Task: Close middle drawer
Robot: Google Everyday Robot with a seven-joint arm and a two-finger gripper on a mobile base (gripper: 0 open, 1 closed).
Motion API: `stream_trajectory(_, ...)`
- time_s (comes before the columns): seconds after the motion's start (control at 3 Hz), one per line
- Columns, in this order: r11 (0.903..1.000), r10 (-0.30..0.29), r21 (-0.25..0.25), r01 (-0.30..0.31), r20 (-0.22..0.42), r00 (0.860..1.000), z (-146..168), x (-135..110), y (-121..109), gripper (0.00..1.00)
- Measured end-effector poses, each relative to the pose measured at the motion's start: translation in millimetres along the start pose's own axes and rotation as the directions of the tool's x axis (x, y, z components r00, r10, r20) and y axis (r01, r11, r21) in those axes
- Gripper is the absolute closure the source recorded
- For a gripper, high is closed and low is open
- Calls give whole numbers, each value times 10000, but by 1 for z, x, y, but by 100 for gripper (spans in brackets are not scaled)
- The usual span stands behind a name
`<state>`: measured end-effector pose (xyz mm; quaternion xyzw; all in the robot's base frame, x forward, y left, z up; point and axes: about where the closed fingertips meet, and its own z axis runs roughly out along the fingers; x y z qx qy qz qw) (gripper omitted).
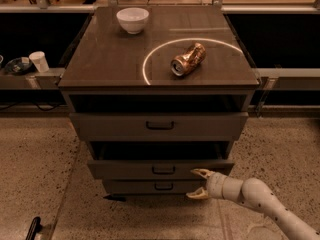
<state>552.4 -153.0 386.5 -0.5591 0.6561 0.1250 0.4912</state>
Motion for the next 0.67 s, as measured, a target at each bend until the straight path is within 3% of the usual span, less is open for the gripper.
stream_trajectory(0.67, 10000, 0, -1, 0, 1, 10000, 0, 0, 0, 0)
